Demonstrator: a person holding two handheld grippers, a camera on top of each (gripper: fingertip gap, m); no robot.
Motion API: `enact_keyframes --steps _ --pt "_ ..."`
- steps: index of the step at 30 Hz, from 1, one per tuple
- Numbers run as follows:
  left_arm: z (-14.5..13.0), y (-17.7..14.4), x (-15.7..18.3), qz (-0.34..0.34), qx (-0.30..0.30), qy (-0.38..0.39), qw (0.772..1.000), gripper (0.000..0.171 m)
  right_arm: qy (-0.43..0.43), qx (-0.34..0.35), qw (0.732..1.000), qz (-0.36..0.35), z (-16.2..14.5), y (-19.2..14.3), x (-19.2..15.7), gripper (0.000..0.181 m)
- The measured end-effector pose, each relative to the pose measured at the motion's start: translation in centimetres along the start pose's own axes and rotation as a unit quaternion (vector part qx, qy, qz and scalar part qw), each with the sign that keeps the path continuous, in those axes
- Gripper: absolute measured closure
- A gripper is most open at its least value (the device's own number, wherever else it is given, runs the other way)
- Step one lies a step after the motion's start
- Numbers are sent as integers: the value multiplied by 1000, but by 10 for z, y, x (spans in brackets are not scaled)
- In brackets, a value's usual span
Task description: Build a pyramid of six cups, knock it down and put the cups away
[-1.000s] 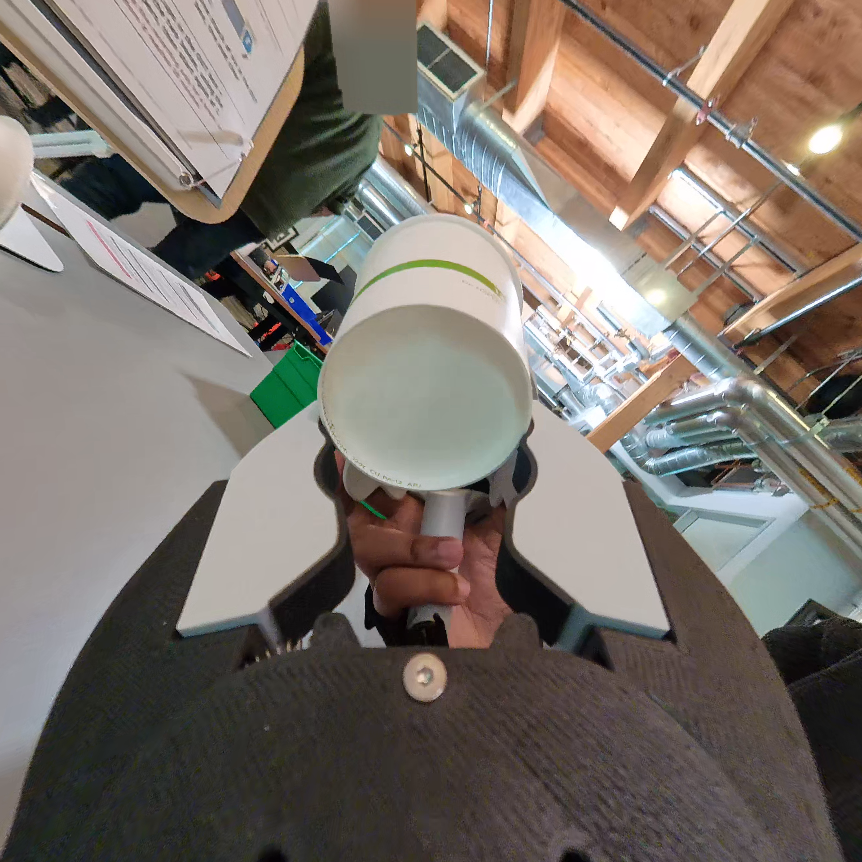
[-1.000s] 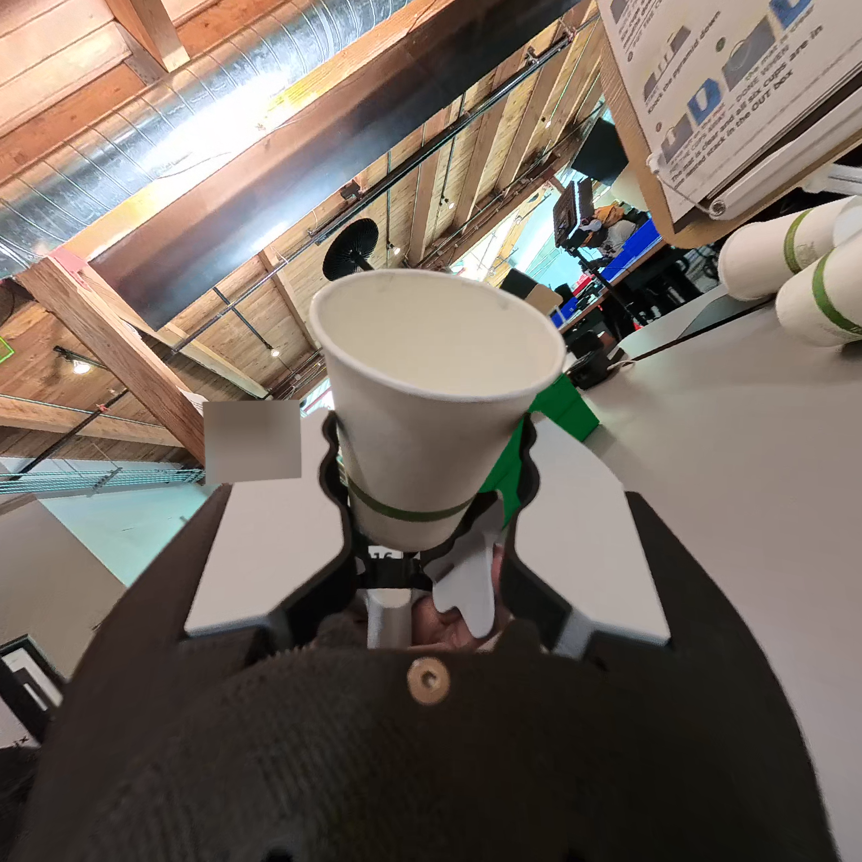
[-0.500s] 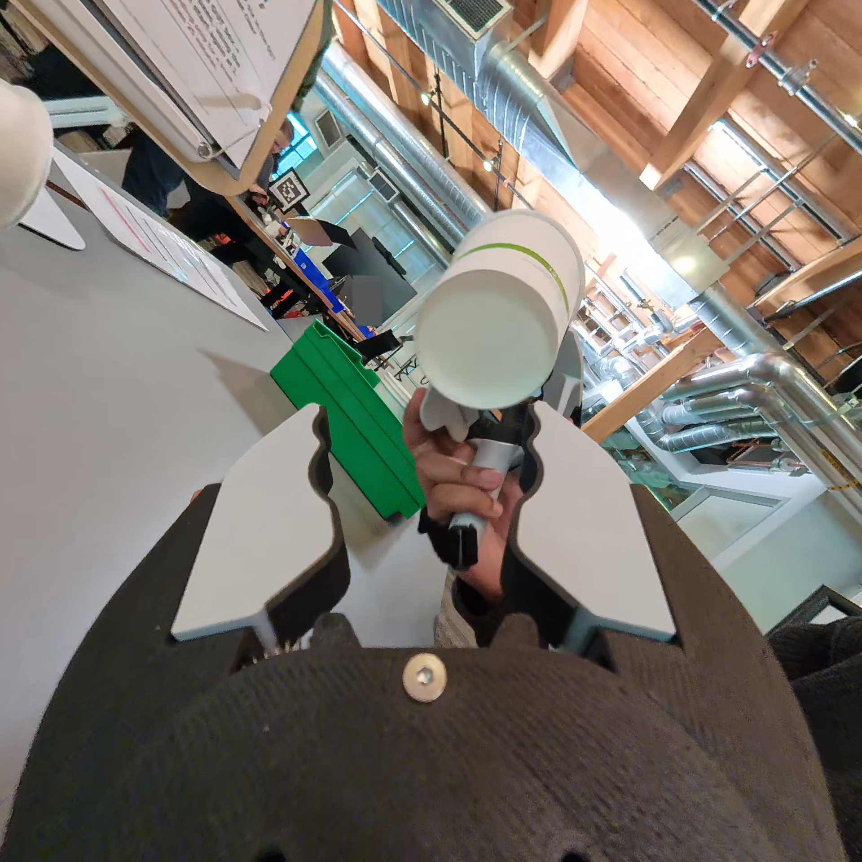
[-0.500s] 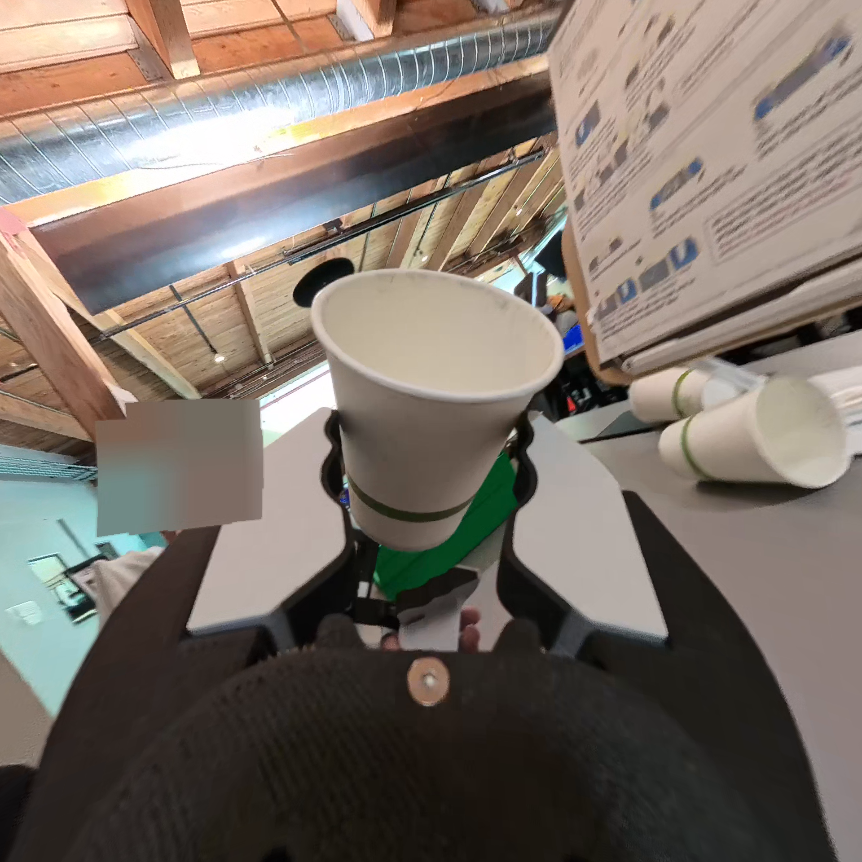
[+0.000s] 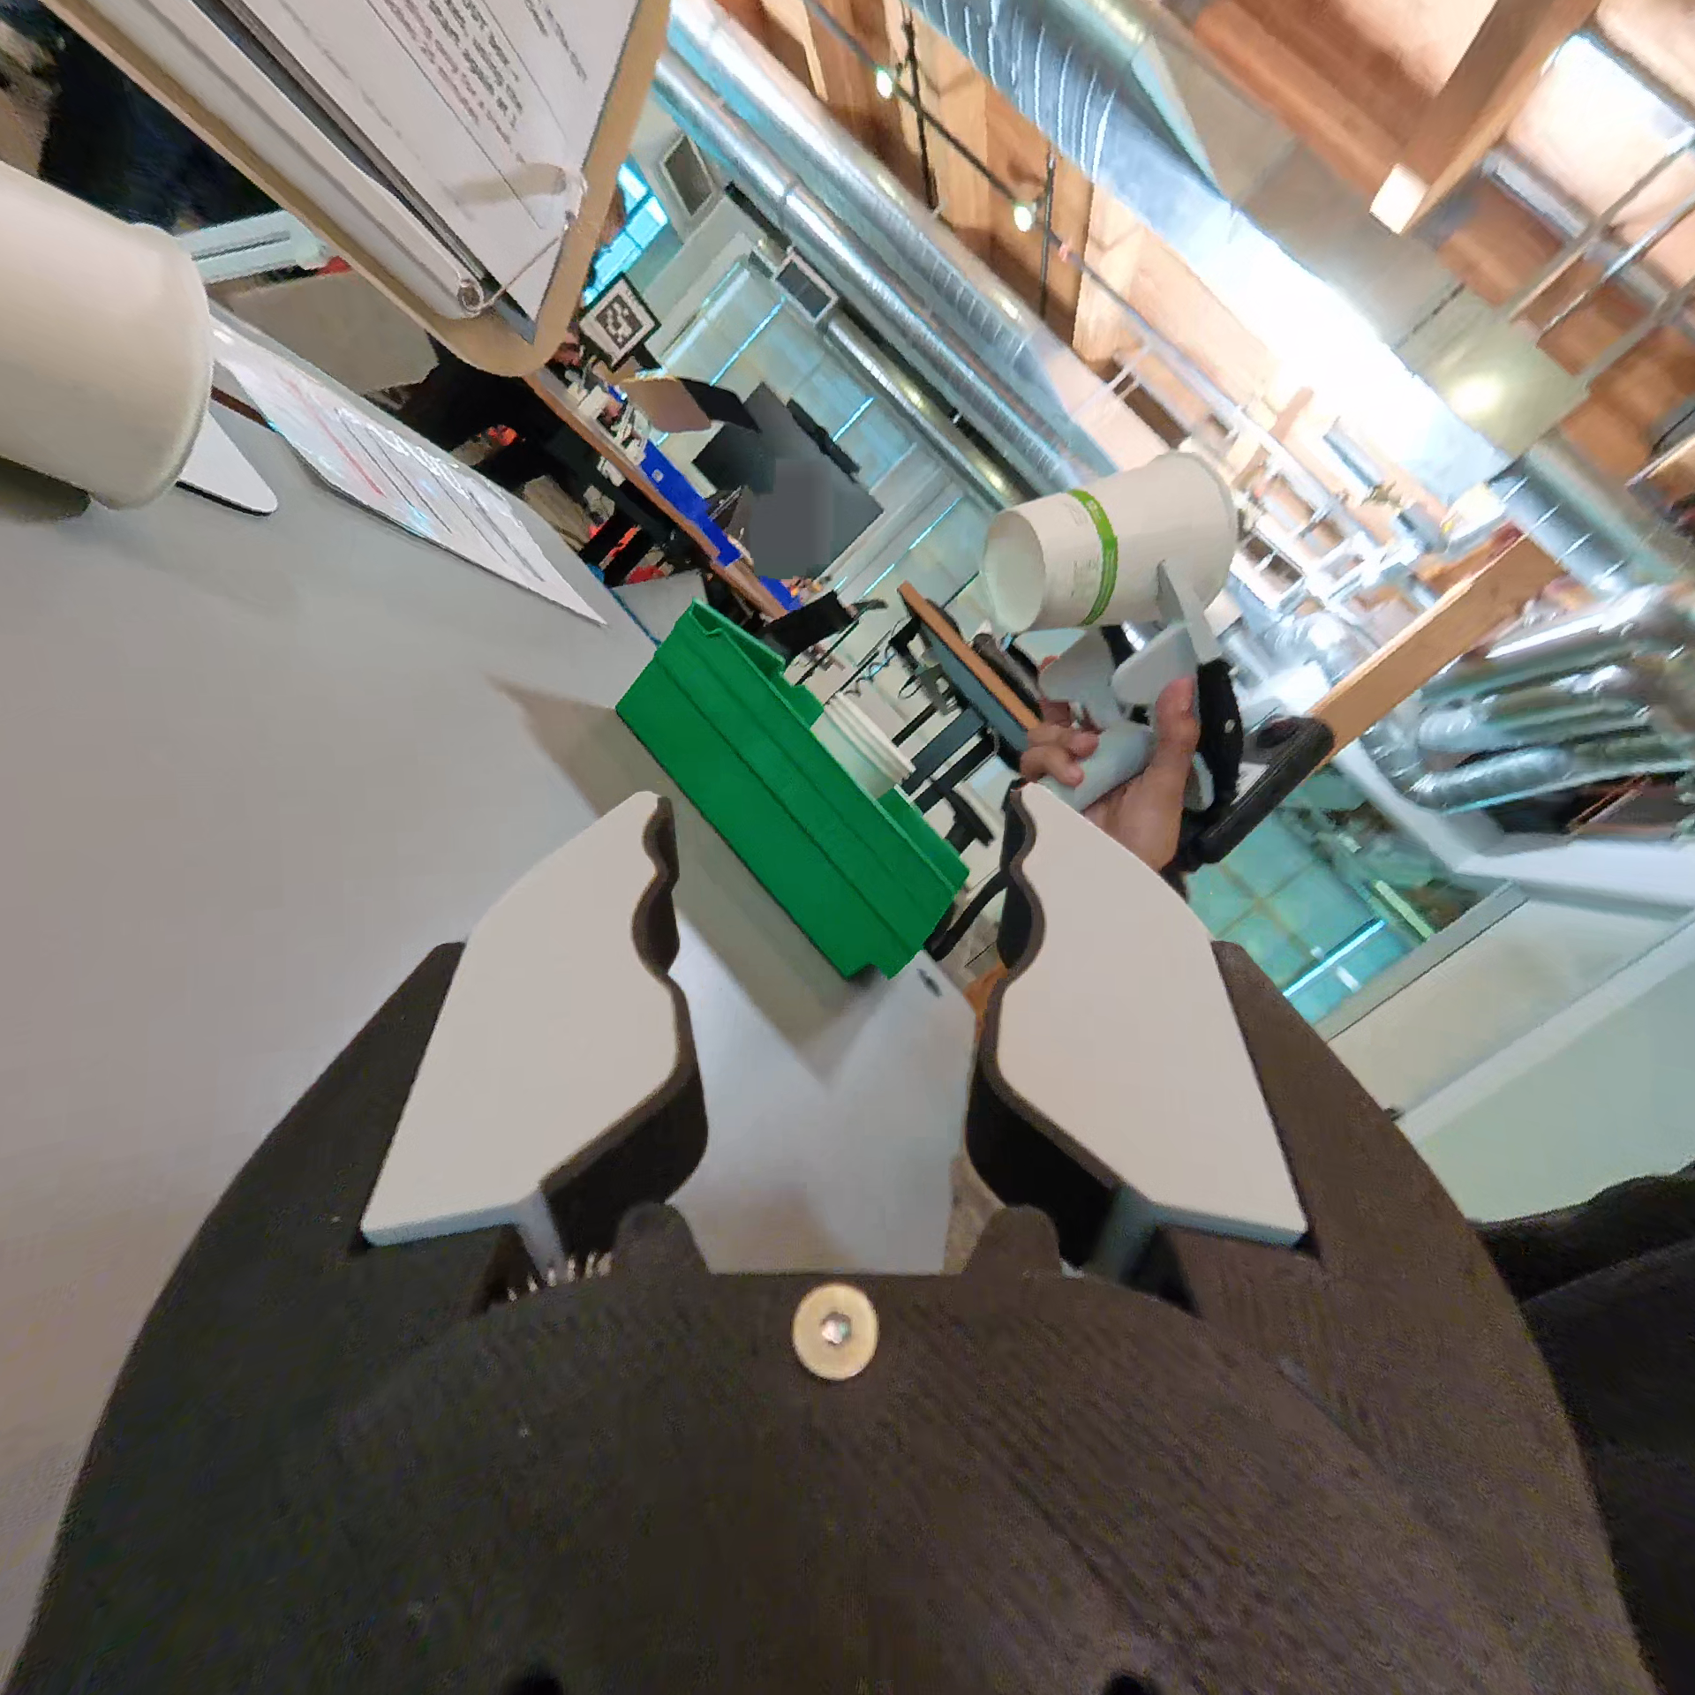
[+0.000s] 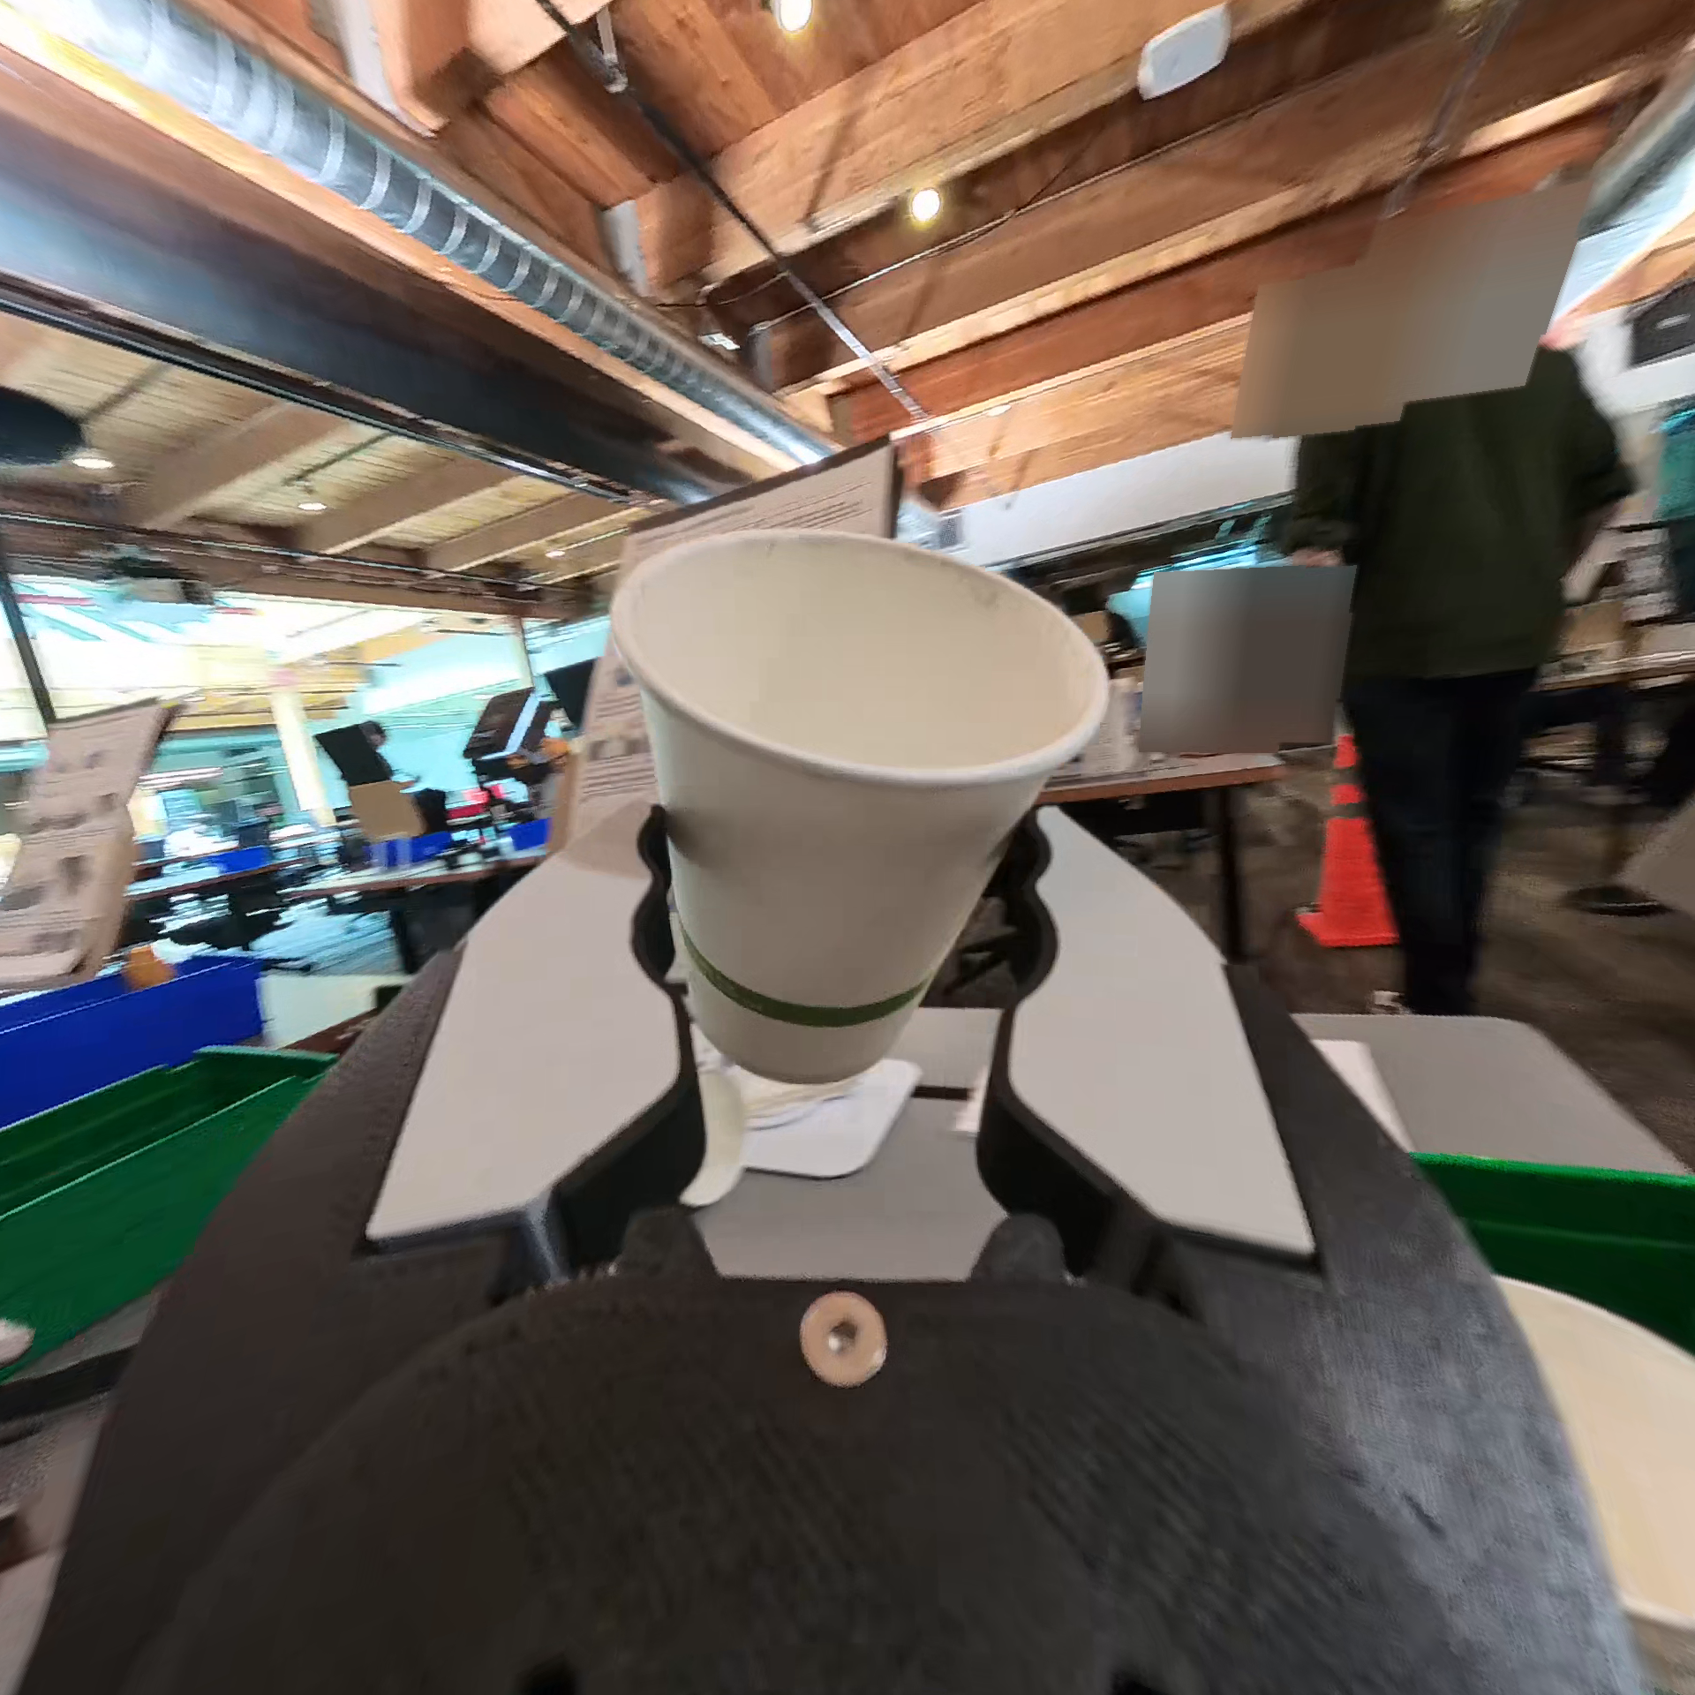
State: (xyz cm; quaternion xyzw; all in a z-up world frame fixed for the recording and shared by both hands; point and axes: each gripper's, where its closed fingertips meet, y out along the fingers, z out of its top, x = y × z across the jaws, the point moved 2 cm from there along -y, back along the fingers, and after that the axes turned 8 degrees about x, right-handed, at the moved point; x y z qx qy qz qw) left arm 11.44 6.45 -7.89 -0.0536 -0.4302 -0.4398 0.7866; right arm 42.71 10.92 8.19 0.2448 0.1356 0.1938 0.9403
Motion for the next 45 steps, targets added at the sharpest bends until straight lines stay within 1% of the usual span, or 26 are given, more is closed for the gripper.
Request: enact_keyframes --steps 4,7,10,13,16,20,23,27,33,36,39,41,45 --pt "-4 0 -6 27 -30 71 997 102 -37 7 997 -74 20 -17 54 107" --pt "-7 0 -10 47 -47 113 991 102 -77 -8 989 -125 25 -32 91 107" --pt "-4 -1 -13 52 -35 94 994 102 -122 -37 977 -172 24 -48 123 107" --pt "0 -3 -17 57 -21 65 996 103 -130 -78 970 -188 12 -59 140 107" --pt "4 -4 -20 63 -12 59 996 106 -128 -108 968 -187 -8 -62 148 107" --pt "0 -3 -19 63 -20 69 995 106 -155 -140 960 -184 -34 -59 155 107" --pt "-5 -1 -17 61 -35 85 994 106 -174 -151 957 -178 -44 -58 156 107" --pt "-12 1 -16 60 -55 107 991 105 -166 -155 958 -173 -52 -57 156 107" --pt "-12 1 -16 60 -54 107 991 105 -175 -168 955 -172 -62 -59 157 106" --pt "-10 0 -17 63 -49 105 991 105 -188 -171 950 -182 -63 -59 157 105" --pt "-9 0 -17 64 -46 100 992 106 -200 -170 947 -185 -62 -58 157 92" --pt "-9 -1 -18 64 -46 99 992 106 -194 -173 948 -182 -63 -58 156 87" --pt "-9 0 -18 65 -48 102 992 106 -173 -152 956 -180 -54 -57 152 86"
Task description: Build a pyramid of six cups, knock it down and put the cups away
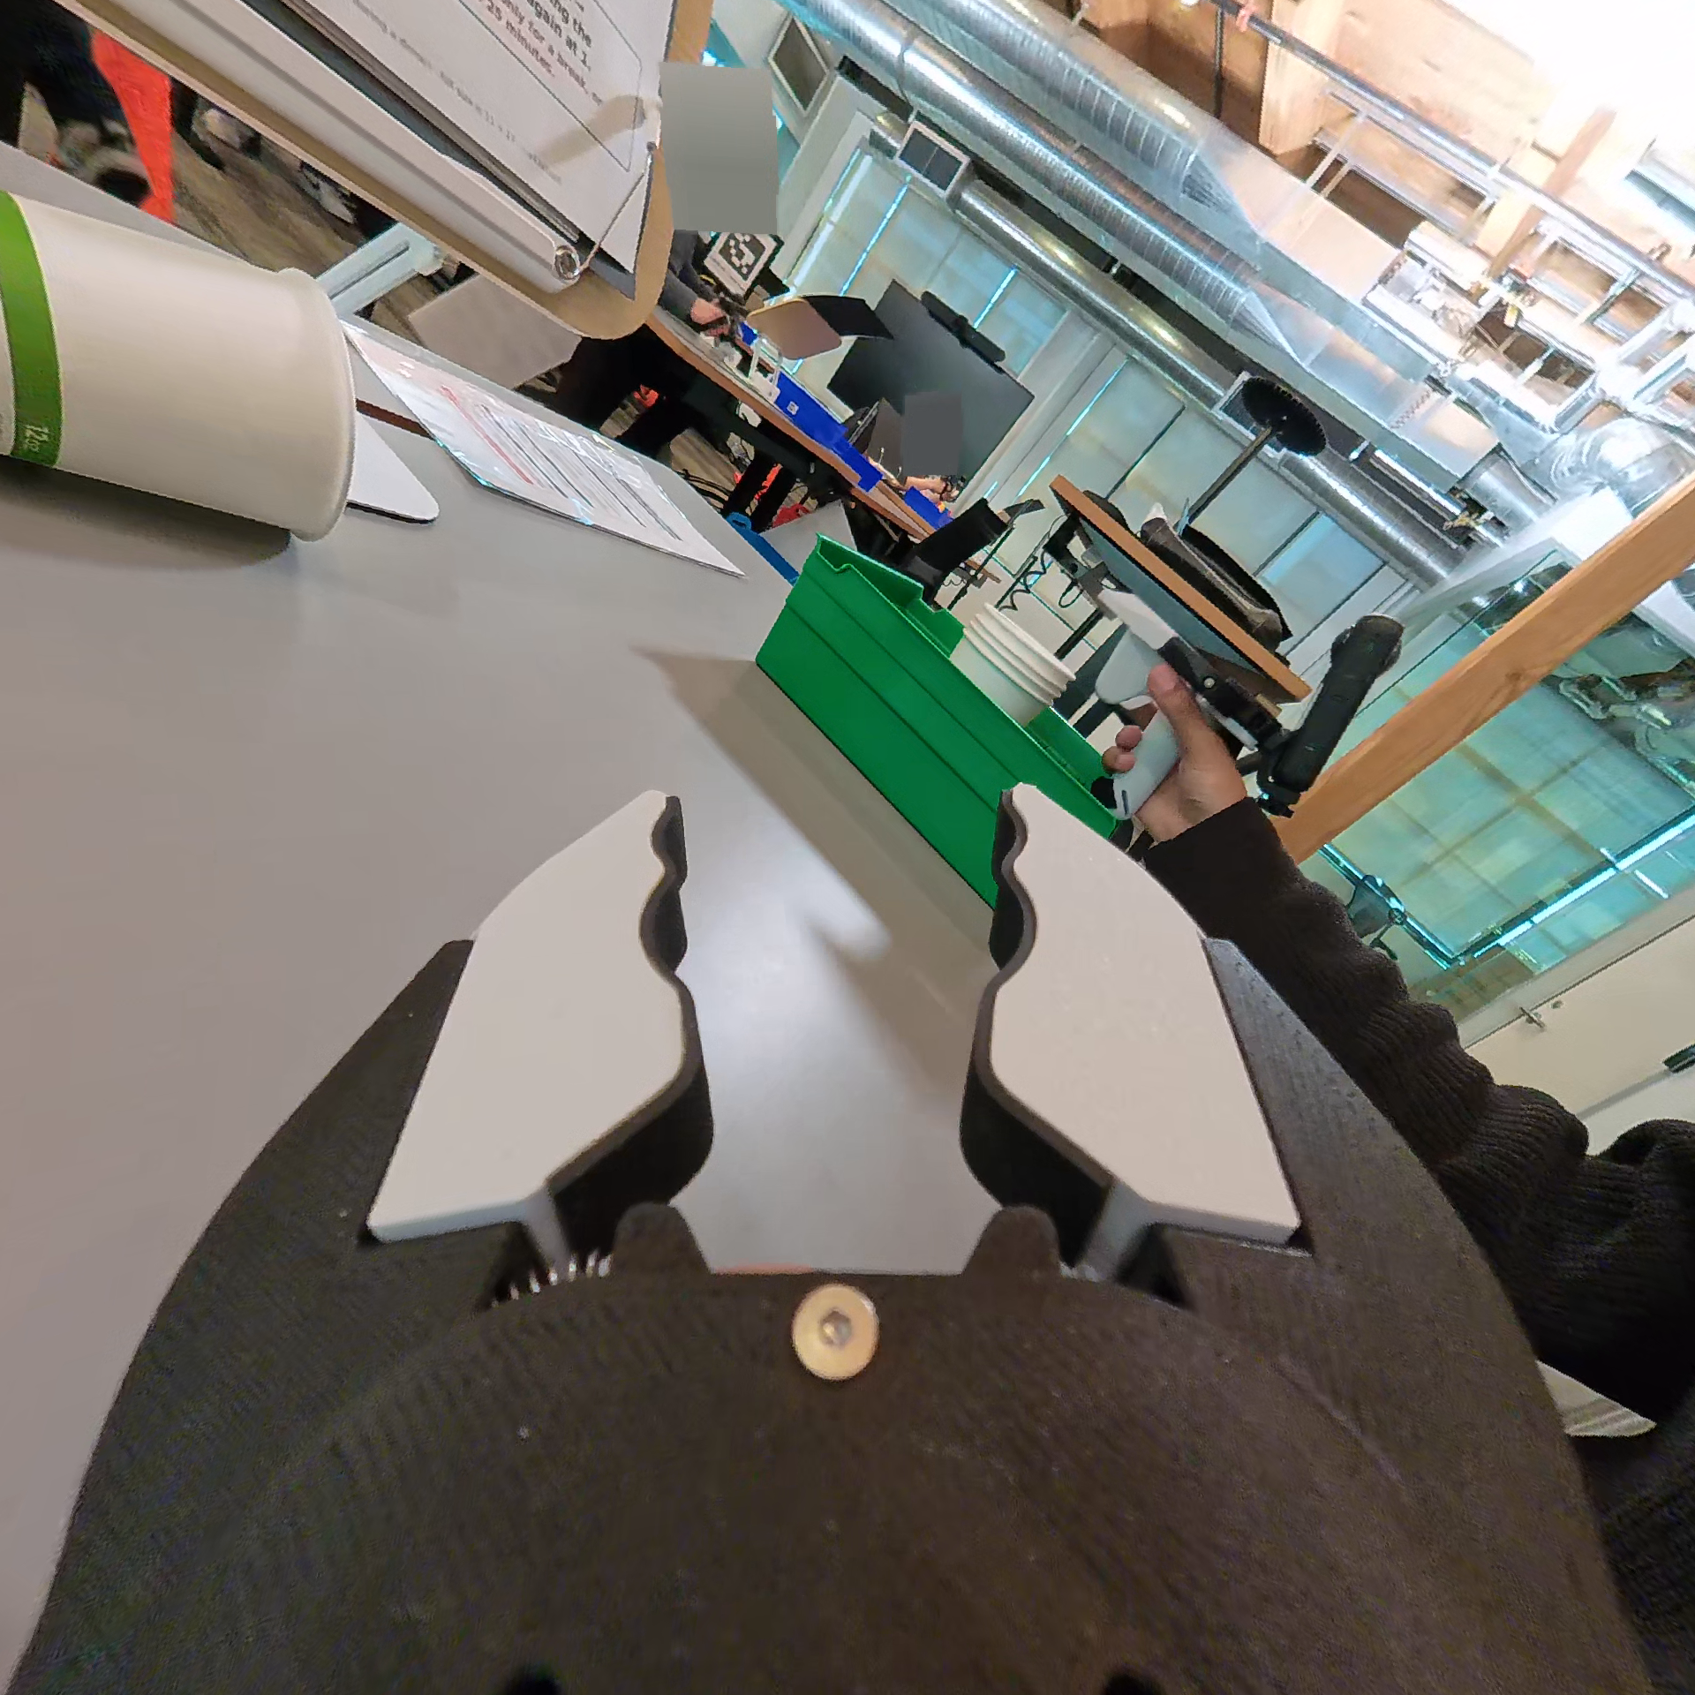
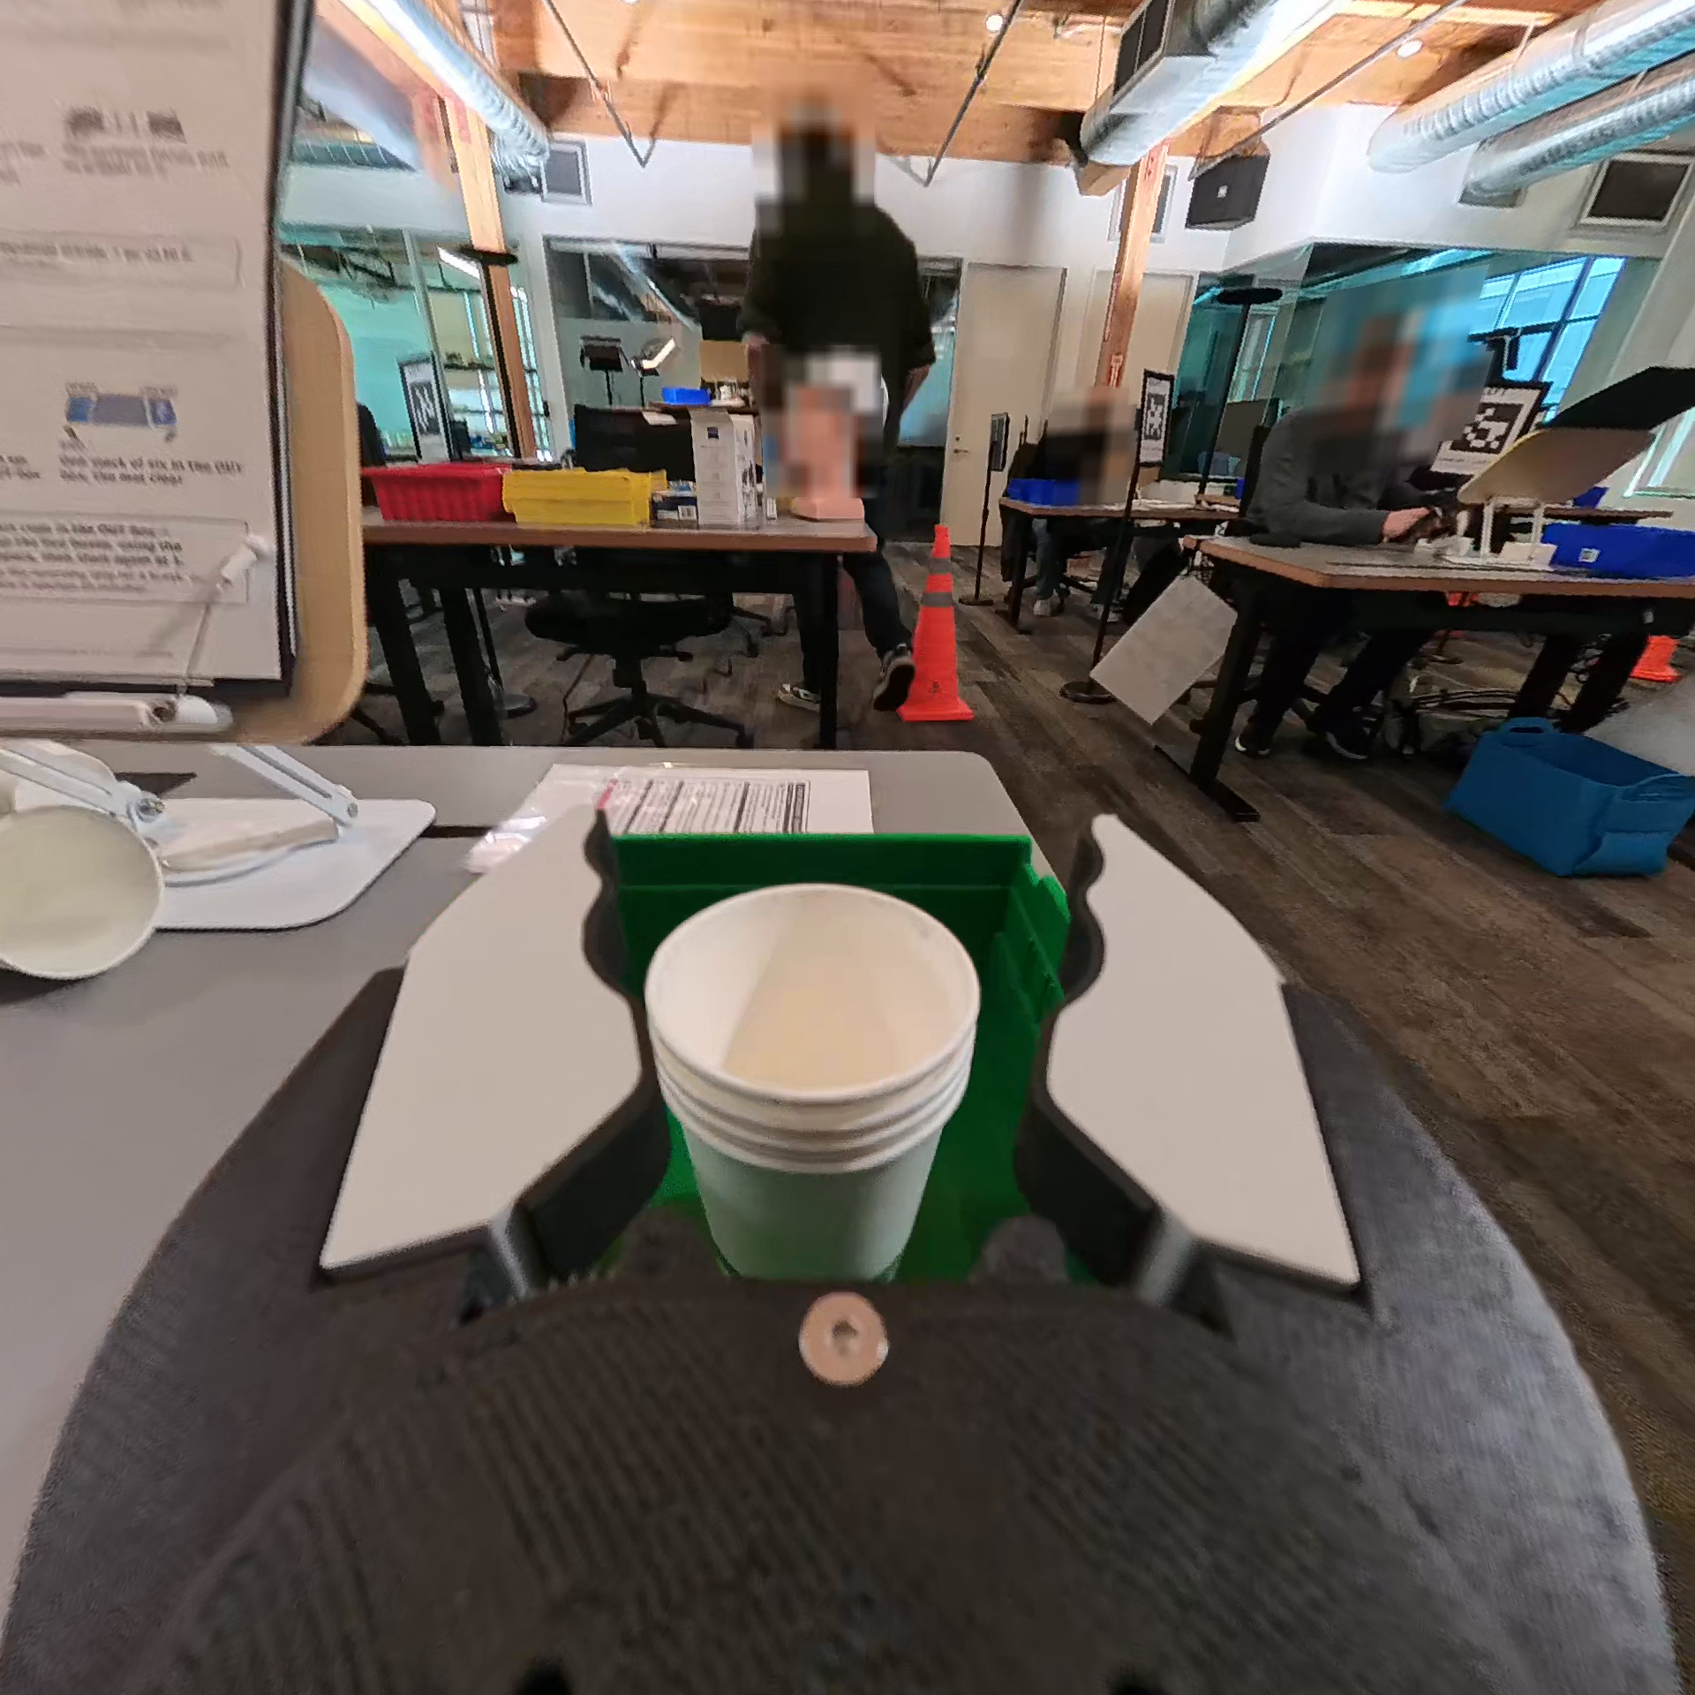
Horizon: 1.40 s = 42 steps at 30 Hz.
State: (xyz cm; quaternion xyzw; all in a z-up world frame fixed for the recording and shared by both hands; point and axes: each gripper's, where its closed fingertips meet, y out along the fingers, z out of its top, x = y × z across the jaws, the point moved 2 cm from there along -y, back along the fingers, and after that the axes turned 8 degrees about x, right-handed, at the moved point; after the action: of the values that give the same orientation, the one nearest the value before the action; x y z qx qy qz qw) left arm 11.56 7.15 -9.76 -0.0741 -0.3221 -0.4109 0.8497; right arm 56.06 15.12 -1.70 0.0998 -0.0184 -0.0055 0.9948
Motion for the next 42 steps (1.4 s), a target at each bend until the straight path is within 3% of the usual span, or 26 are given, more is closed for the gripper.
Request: enact_keyframes --steps 6,12,15,21,26,30,35,37,42 --pt "-1 1 -1 2 -1 -2 1000 106 59 75 995 29 49 -8 -19 90" --pt "-2 1 -2 4 -4 1 1000 105 143 127 976 107 86 -17 -91 85" --pt "-1 0 -2 7 -3 2 1000 106 181 101 963 173 74 -19 -149 84" --pt "4 -1 -7 28 2 11 1000 103 233 -7 929 286 7 -36 -259 84" --pt "11 7 -27 96 -22 129 987 94 228 -72 904 355 -27 -66 -303 85" --pt "28 22 -54 149 -45 257 954 79 178 -101 905 373 -42 -92 -305 87" --pt "53 58 -84 130 -103 345 924 80 195 -115 913 340 -46 -118 -274 91" --pt "66 78 -95 119 -130 427 887 79 199 -111 921 317 -45 -126 -256 93" --pt "74 134 -126 57 -210 609 763 89 202 -103 938 263 -43 -134 -225 94"
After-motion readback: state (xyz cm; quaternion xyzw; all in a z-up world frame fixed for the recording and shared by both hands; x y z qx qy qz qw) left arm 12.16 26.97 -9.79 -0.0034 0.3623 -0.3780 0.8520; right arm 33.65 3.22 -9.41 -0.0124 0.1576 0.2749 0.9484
